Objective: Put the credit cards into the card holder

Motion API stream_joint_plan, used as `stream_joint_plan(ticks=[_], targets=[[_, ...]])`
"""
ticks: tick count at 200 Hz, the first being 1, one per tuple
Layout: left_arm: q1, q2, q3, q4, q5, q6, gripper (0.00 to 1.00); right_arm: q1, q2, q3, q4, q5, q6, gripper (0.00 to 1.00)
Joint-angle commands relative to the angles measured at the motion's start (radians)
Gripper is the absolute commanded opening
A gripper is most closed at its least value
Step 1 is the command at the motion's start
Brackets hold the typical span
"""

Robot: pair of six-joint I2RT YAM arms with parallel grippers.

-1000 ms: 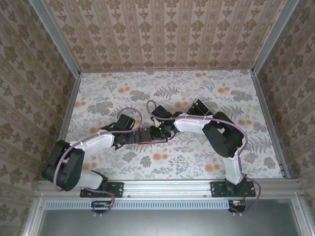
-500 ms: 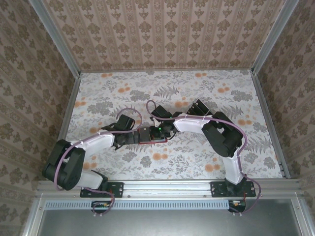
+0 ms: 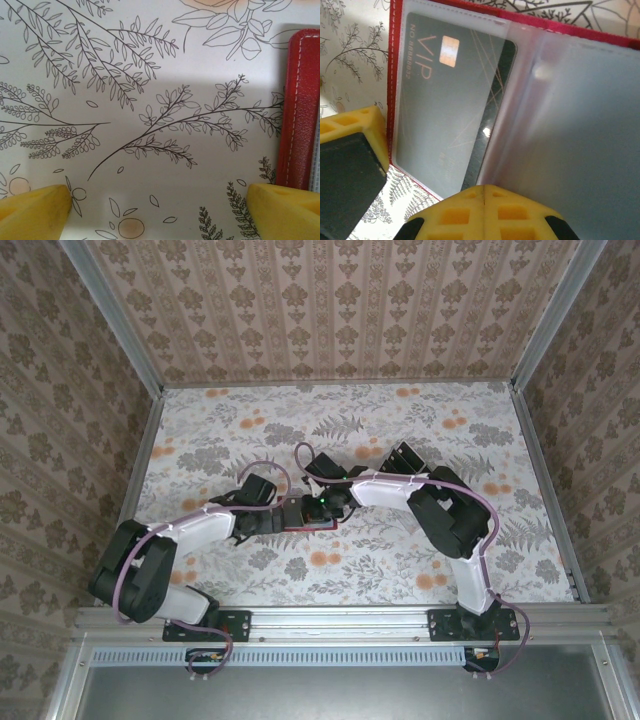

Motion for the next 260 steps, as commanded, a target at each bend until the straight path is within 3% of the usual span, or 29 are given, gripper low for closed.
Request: stream_joint_plan(ticks=[1, 50, 79, 105, 196, 260], targets=[[-0.011, 0.033, -0.003, 0.007, 0.033, -0.026, 1.0, 0.011, 0.031, 0.033, -0.029, -0.024, 0.005, 0.0], [-0.01, -0.004, 0.011, -0.021, 0.021, -0.018, 1.0, -0.018, -0.064, 0.034, -0.068, -0.002, -0.022, 0.02], [0.007, -0.066, 0.027, -0.067, 0.01, -0.015, 1.0, -0.064, -0.127, 0.039, -0.108, 0.031, -0.049, 0.29], [0.016, -0.107, 0.046, -0.088, 0.017, -0.005, 1.0, -0.097, -0.113, 0.062, -0.143, 0.041, -0.081, 0.38], [0.009, -0.132, 0.057, -0.053, 0.067, 0.011, 1.0, -0.102, -0.002, 0.101, -0.145, 0.037, -0.087, 0.41], [-0.044, -0.139, 0.027, 0.022, 0.09, 0.007, 1.0, -0.089, 0.034, 0.08, -0.102, 0.014, -0.051, 0.44]])
